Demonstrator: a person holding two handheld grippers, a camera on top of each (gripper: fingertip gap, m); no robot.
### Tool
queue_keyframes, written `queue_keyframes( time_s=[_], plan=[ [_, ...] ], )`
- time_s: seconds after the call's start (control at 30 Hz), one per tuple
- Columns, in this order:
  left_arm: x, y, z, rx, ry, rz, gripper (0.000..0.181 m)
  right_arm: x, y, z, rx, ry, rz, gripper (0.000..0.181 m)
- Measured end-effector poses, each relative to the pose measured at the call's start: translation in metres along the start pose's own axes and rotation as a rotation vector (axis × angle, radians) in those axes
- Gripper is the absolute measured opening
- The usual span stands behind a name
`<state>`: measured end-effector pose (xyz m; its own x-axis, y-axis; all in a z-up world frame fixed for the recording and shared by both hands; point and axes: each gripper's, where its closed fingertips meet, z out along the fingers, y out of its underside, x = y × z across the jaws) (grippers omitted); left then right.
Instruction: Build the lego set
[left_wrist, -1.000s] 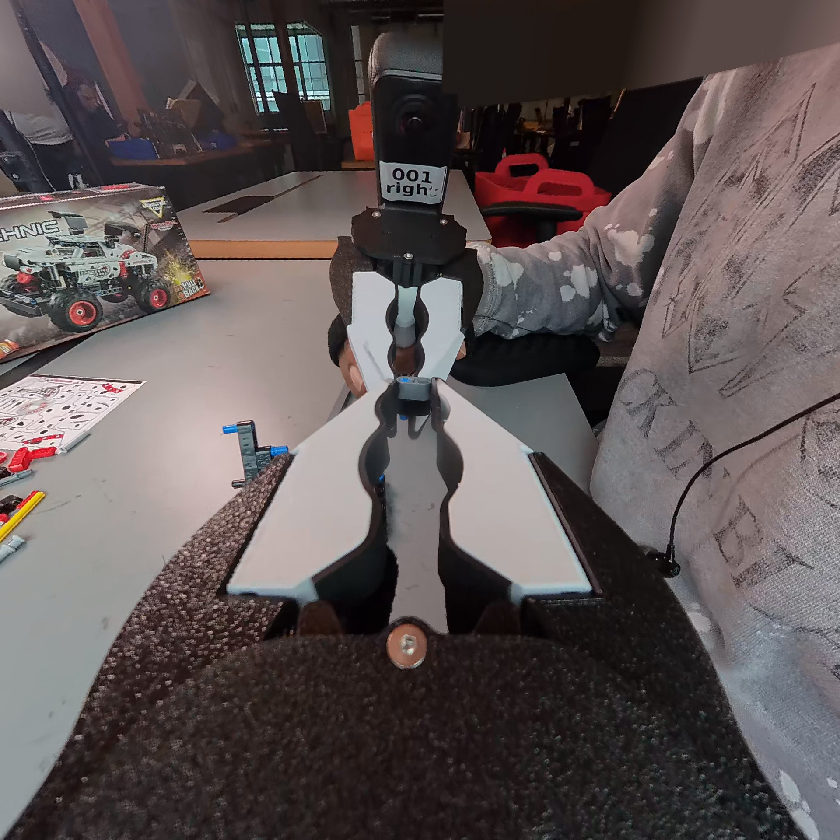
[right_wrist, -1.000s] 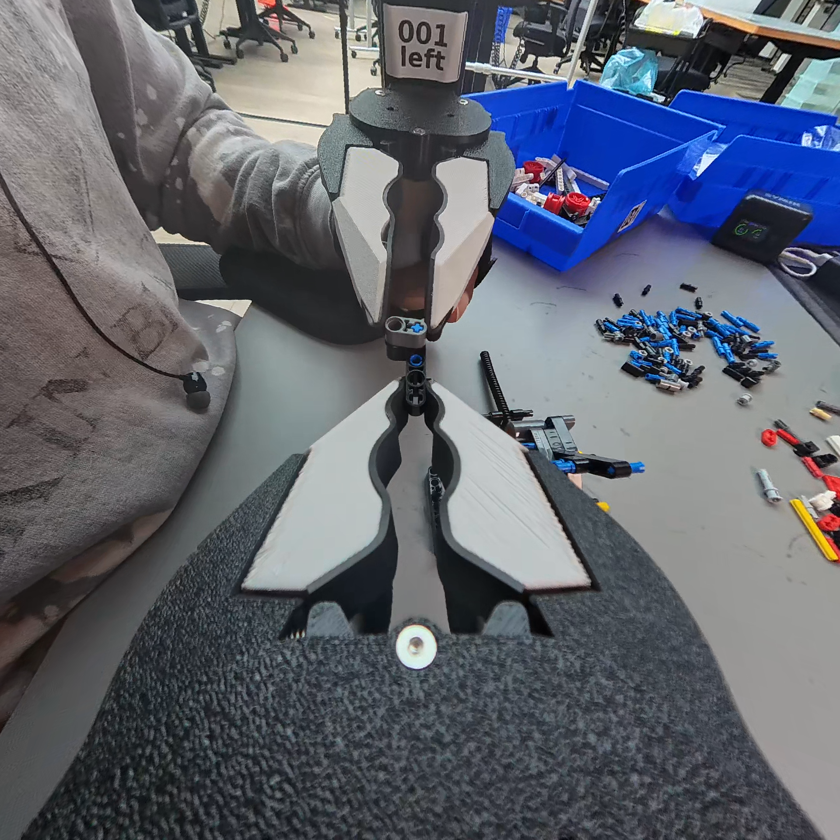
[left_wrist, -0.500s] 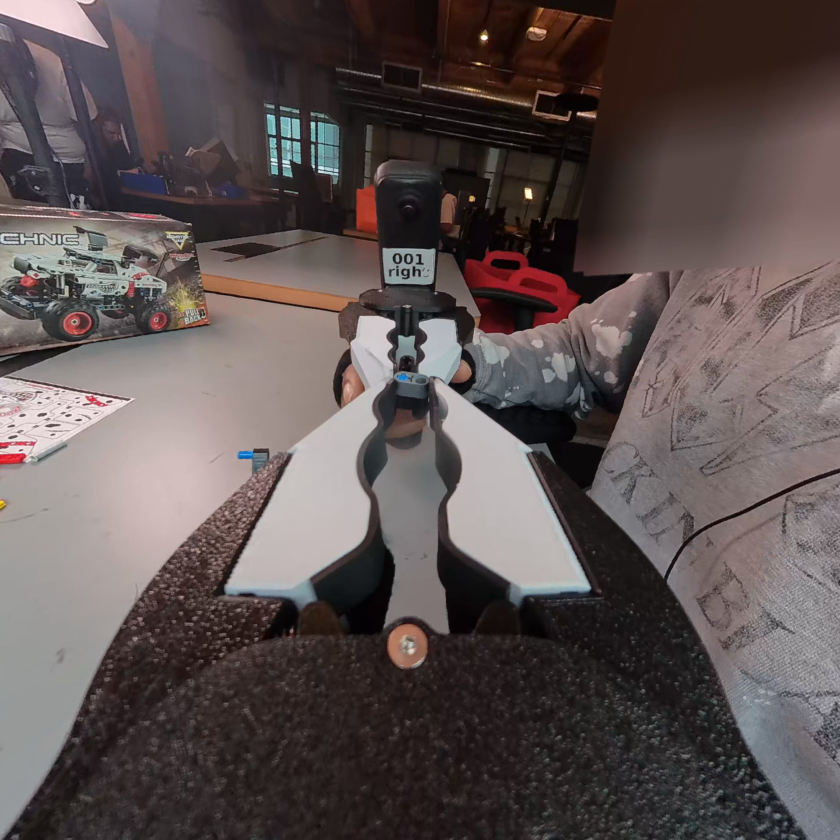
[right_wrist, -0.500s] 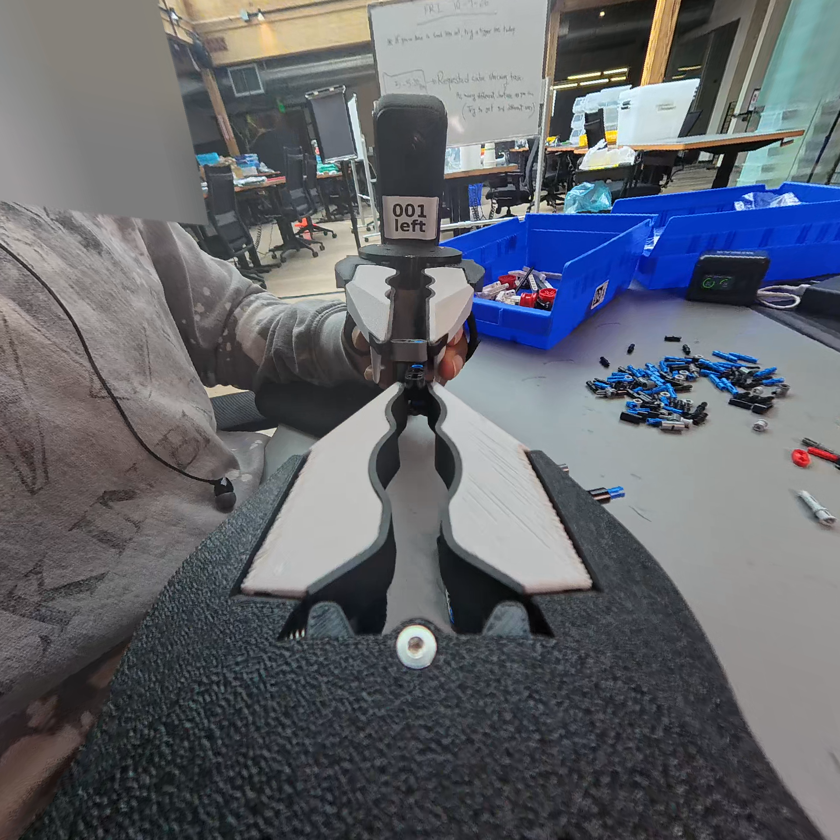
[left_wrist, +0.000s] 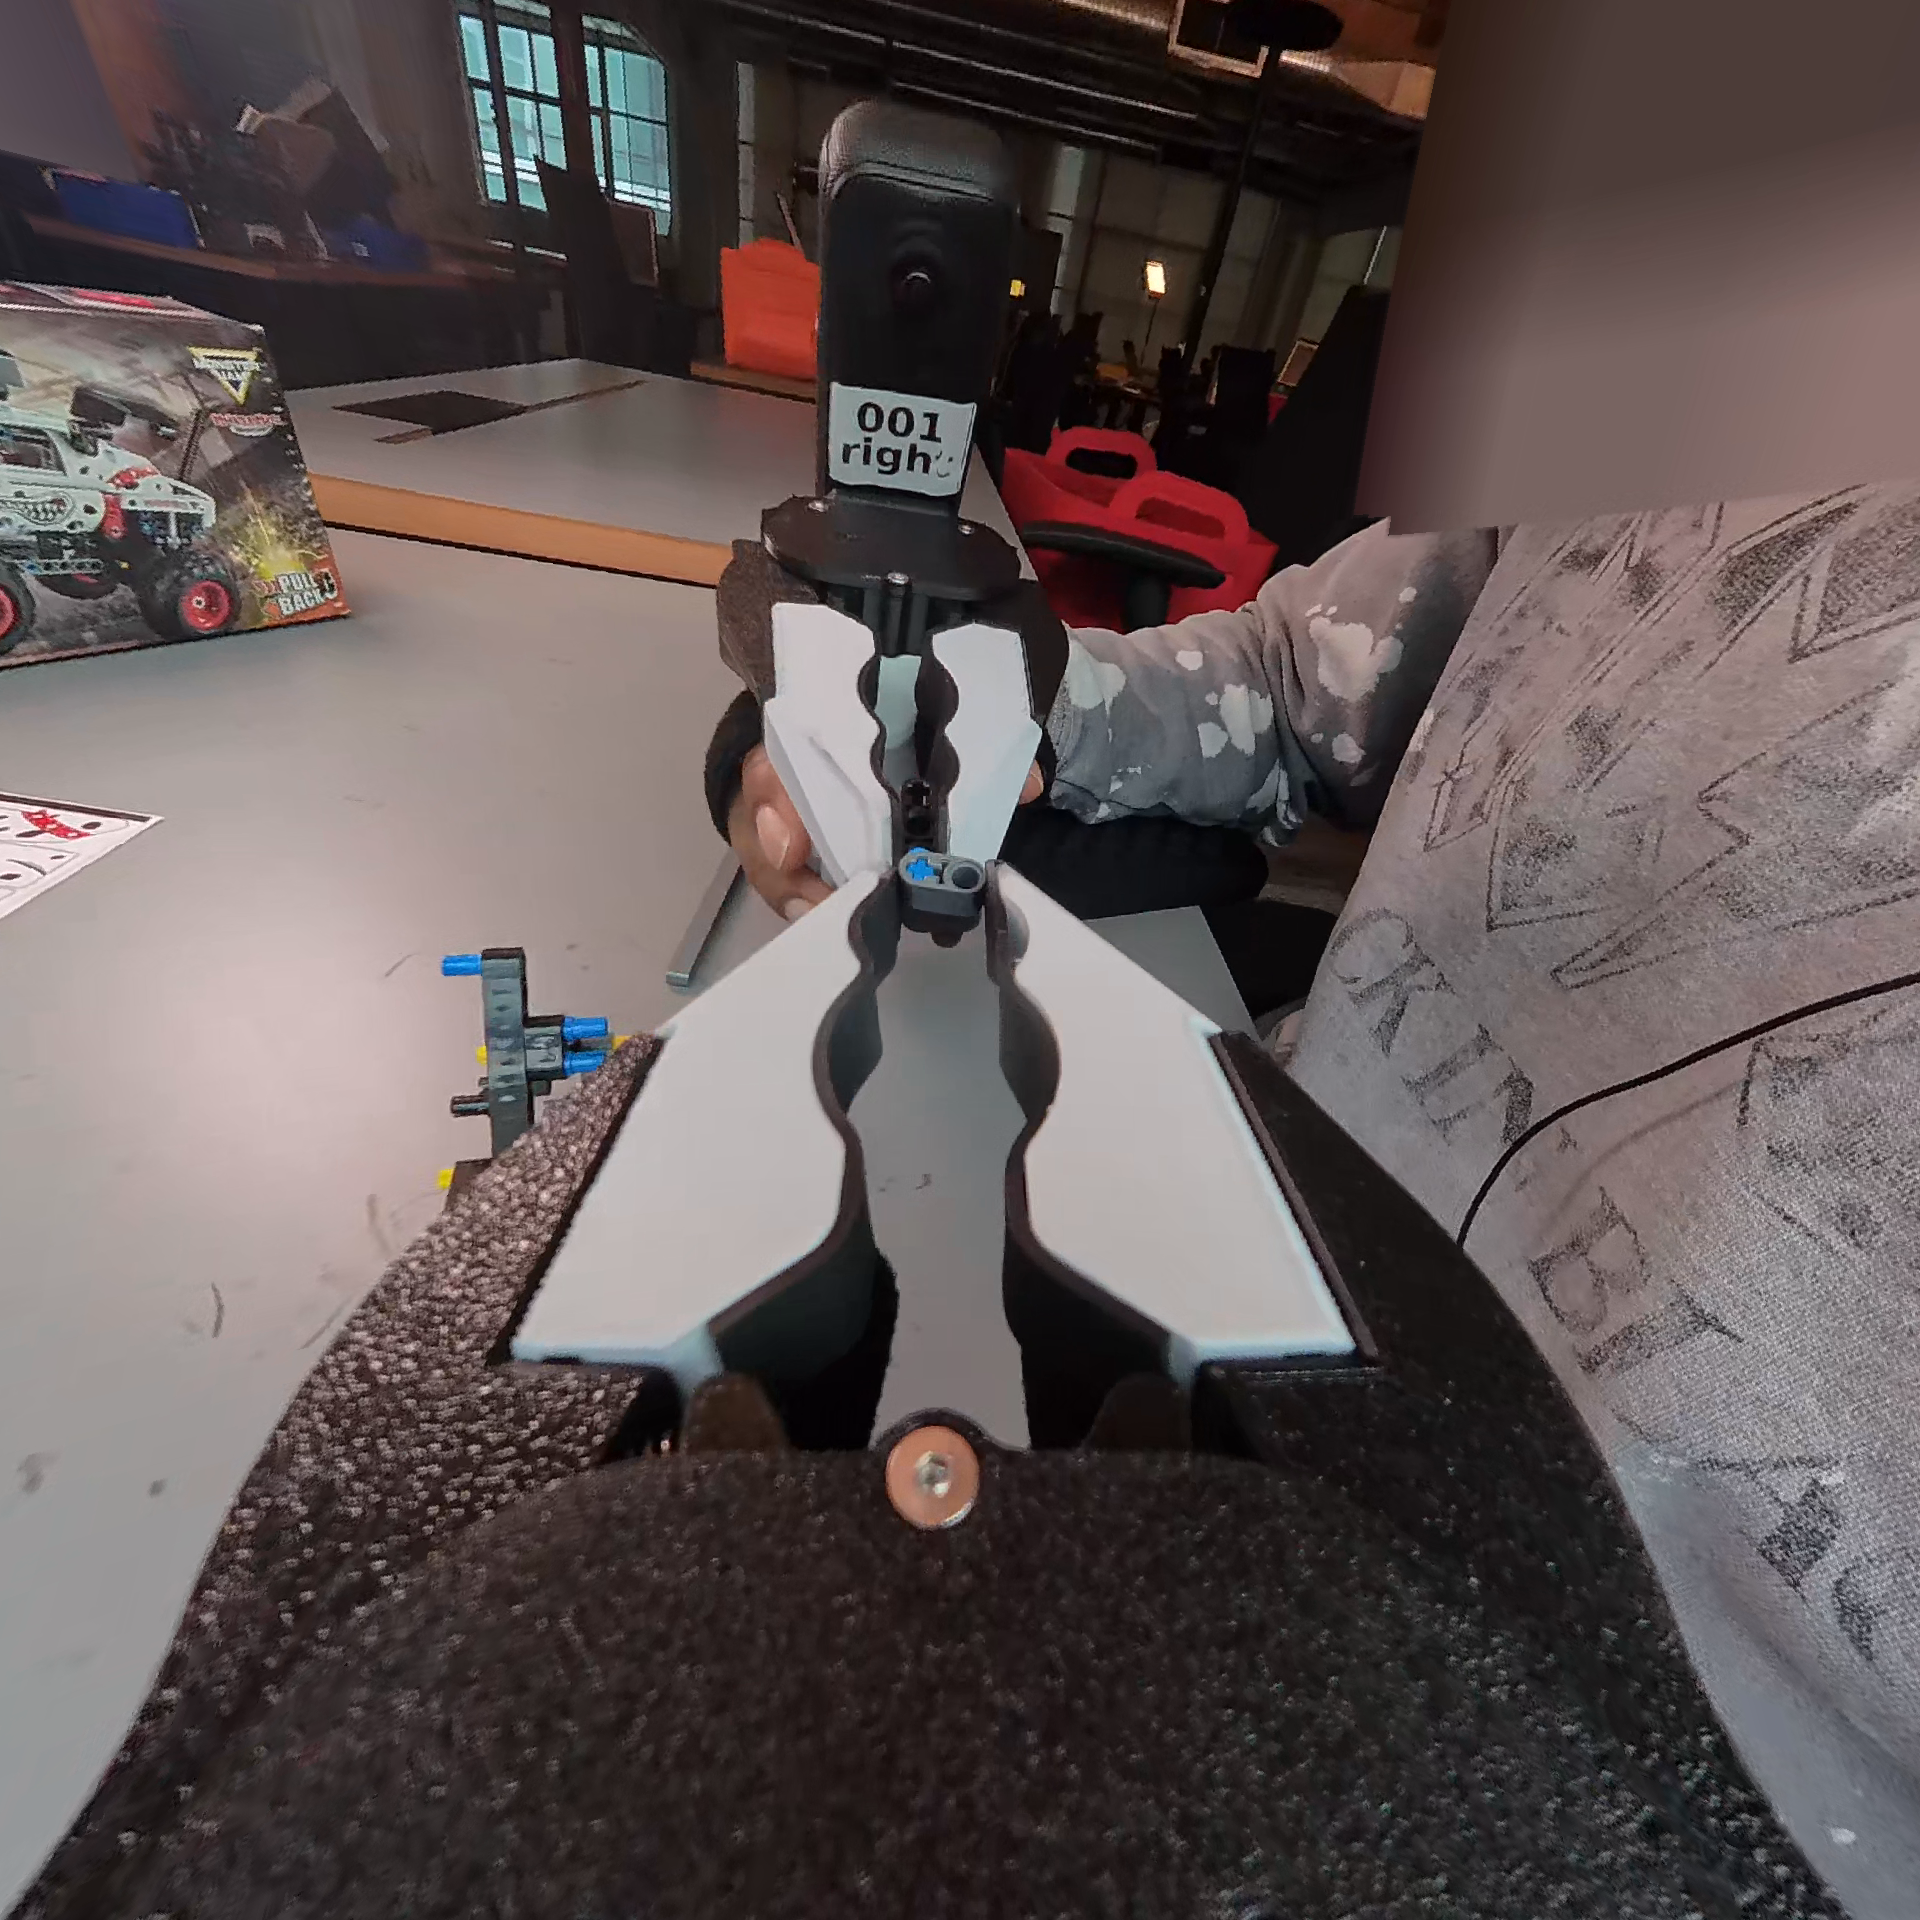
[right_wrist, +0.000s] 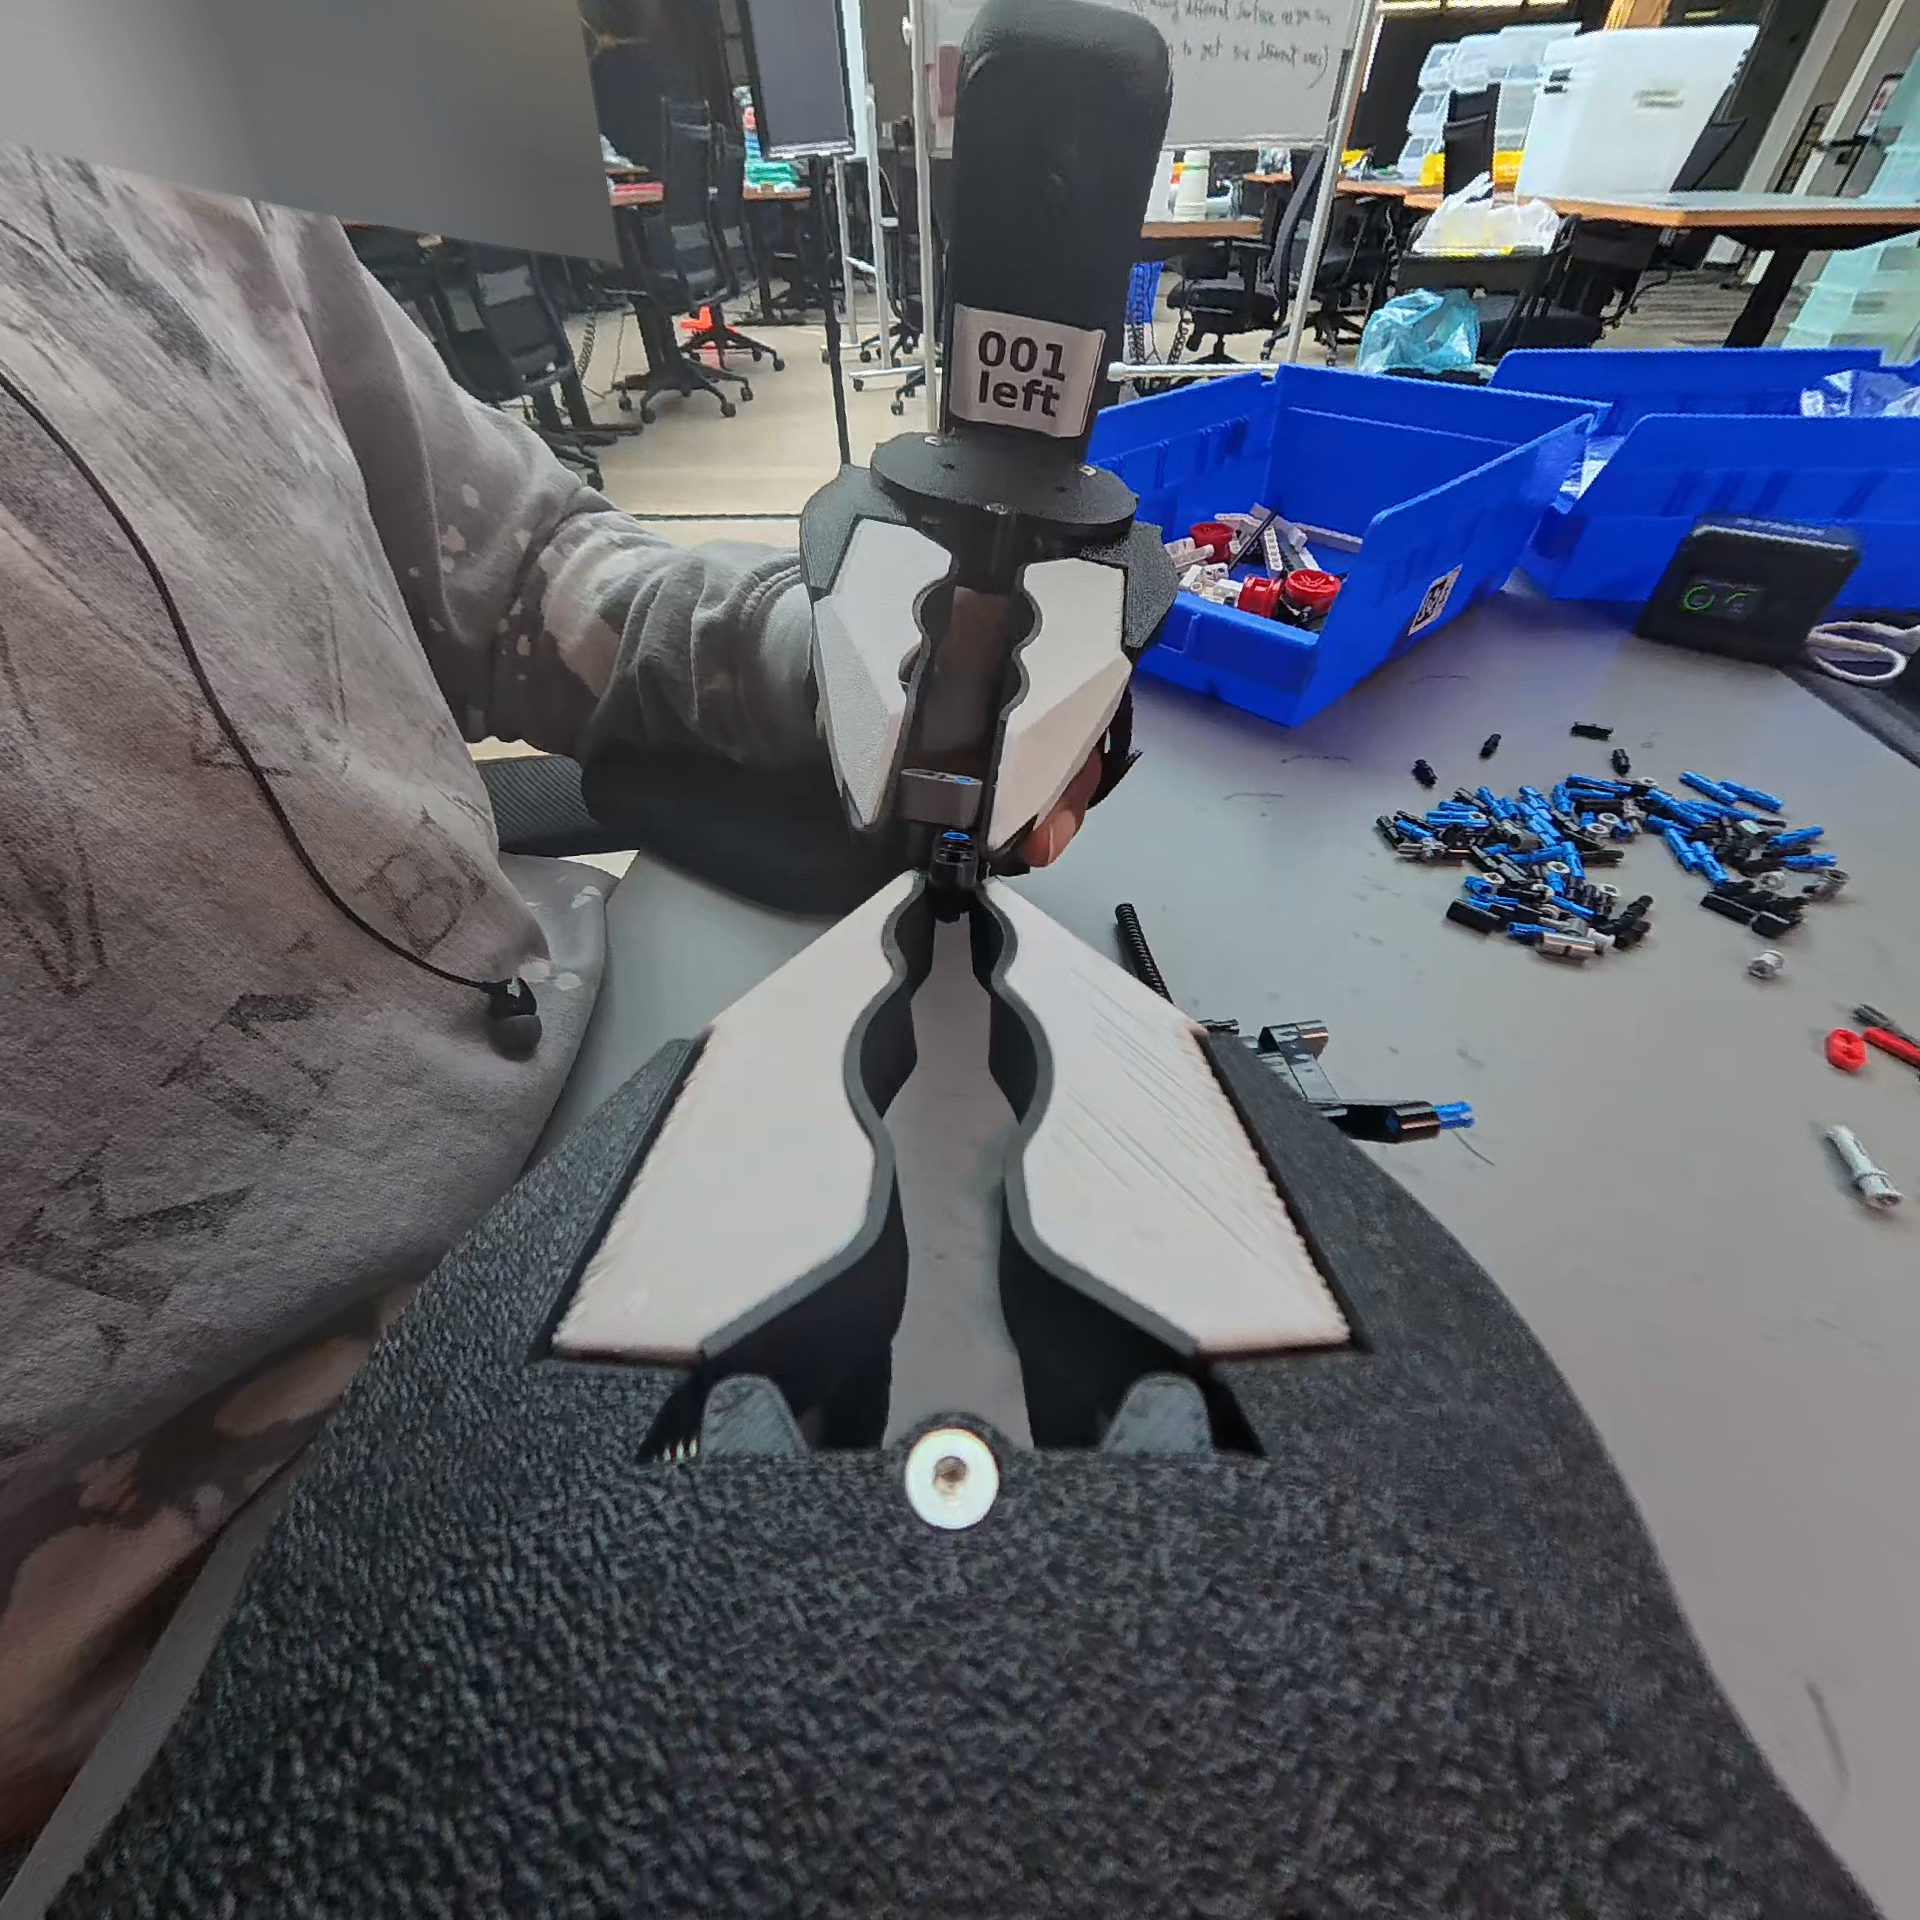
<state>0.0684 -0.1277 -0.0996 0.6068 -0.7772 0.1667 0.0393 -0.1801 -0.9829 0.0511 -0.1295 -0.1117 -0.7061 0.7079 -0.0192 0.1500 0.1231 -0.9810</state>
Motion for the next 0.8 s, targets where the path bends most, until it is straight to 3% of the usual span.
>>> queue_keyframes(
  time_s=[0.4, 0.67, 0.8],
  plan=[
    [-0.007, -0.016, -0.003, 0.067, -0.046, 0.005, 0.015, 0.003, 0.006, 0.004, -0.048, 0.023, -0.014, 0.004],
    [-0.007, -0.024, -0.010, 0.172, -0.034, -0.033, 0.016, 0.007, -0.027, -0.002, 0.205, 0.045, 0.089, 0.008],
    [-0.013, -0.018, -0.009, 0.149, -0.053, -0.072, 0.016, 0.012, -0.021, -0.002, 0.141, 0.087, 0.062, 0.007]
  ],
)
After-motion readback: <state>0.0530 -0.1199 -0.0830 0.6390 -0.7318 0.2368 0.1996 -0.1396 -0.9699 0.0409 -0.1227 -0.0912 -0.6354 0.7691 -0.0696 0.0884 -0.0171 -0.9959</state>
